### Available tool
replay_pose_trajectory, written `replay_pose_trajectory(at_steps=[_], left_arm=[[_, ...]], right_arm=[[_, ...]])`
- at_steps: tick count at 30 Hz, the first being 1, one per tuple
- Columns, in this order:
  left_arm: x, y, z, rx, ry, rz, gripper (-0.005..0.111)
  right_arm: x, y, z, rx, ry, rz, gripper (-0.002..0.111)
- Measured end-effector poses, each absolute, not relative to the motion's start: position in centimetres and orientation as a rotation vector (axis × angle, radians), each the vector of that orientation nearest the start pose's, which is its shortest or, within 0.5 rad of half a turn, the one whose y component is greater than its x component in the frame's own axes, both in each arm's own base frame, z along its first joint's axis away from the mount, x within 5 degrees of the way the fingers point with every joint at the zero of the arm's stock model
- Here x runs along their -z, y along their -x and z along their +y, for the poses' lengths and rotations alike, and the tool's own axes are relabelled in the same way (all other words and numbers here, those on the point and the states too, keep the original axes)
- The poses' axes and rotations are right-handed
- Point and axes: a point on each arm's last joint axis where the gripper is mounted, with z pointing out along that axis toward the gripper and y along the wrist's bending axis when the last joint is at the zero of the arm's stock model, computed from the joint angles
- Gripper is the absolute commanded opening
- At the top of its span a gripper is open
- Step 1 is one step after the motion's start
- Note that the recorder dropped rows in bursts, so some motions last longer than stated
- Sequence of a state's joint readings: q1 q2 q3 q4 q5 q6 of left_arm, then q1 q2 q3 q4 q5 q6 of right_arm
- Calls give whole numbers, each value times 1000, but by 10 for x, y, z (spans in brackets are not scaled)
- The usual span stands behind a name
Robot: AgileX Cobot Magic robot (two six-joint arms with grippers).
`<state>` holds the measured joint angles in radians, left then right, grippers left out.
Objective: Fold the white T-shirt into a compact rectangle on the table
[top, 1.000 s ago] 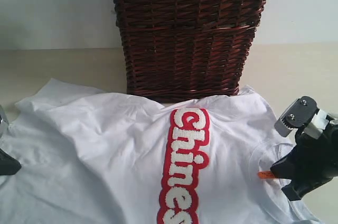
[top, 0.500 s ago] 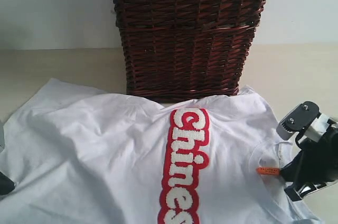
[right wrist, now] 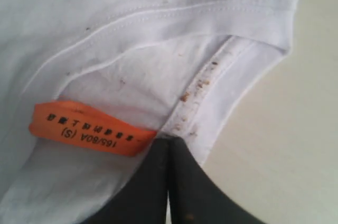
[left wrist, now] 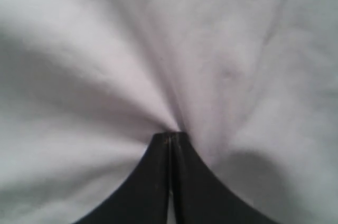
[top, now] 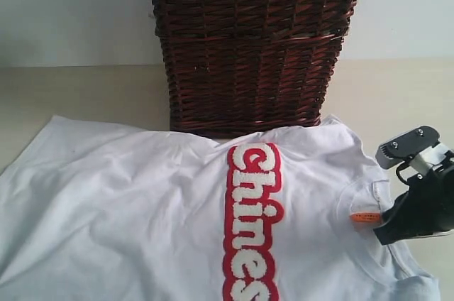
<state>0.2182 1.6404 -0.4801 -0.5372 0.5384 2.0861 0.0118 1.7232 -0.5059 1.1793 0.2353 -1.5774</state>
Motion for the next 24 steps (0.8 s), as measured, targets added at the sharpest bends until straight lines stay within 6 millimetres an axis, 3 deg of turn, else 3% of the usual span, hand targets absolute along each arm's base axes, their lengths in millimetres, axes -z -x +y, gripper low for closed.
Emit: replay_pose_trajectory(at_steps=[13, 20, 24], left_arm=[[-107, -193, 23, 196, -2039, 2149, 0], [-107, -193, 22, 206, -2014, 2161, 0], [-109, -193, 19, 222, -1958, 2180, 0]], right_arm=[[-93, -238, -1, 175, 430, 2685, 0], [-100, -233, -8, 251, 376, 2659, 0], [-110, -228, -2, 156, 380, 2633, 0]])
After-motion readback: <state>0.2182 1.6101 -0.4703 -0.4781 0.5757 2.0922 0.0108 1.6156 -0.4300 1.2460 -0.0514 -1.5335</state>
